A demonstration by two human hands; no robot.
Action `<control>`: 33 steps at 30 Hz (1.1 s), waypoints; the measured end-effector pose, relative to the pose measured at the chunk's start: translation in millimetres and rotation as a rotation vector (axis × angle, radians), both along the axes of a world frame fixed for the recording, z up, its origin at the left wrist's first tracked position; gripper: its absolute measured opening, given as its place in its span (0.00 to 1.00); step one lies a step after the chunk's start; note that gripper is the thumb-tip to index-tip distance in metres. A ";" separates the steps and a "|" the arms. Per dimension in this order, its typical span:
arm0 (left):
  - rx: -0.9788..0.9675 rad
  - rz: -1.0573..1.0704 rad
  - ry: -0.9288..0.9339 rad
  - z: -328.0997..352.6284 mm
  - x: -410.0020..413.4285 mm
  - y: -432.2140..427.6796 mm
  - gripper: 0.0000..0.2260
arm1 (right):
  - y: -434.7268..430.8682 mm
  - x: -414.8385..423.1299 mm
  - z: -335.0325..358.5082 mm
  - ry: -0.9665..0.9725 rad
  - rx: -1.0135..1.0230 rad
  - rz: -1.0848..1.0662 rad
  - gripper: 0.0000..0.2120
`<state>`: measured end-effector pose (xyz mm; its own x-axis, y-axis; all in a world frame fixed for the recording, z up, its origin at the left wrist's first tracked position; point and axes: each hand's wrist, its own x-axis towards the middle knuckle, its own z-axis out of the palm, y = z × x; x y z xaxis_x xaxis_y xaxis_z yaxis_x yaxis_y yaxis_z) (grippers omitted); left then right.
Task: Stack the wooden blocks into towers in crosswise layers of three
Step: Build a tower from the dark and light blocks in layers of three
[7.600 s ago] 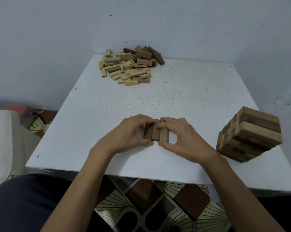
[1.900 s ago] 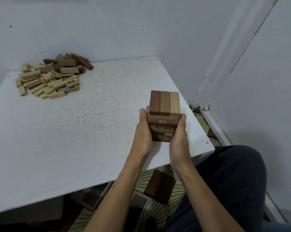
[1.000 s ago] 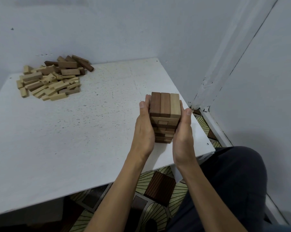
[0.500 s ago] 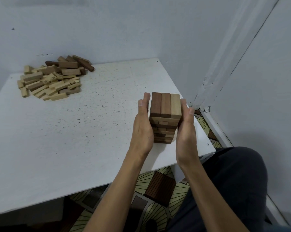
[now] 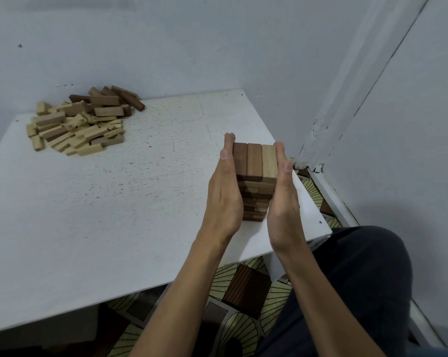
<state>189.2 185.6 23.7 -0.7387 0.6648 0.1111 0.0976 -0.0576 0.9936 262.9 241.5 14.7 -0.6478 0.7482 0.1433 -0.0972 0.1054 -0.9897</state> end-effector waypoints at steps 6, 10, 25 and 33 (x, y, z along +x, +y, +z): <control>0.004 0.001 0.009 -2.1 -0.6 -0.4 0.30 | -1.4 -0.2 -0.4 0.004 0.003 0.010 0.43; 0.008 -0.003 0.012 -2.0 0.4 -0.7 0.29 | -1.3 -0.2 -1.4 0.002 -0.001 0.000 0.37; -0.095 -0.425 0.223 12.8 -72.4 -23.4 0.51 | 73.4 34.9 17.5 -0.163 0.242 0.338 0.51; -0.219 -0.549 0.335 22.8 -84.2 -14.1 0.53 | 80.3 23.9 23.4 -0.183 0.255 0.478 0.53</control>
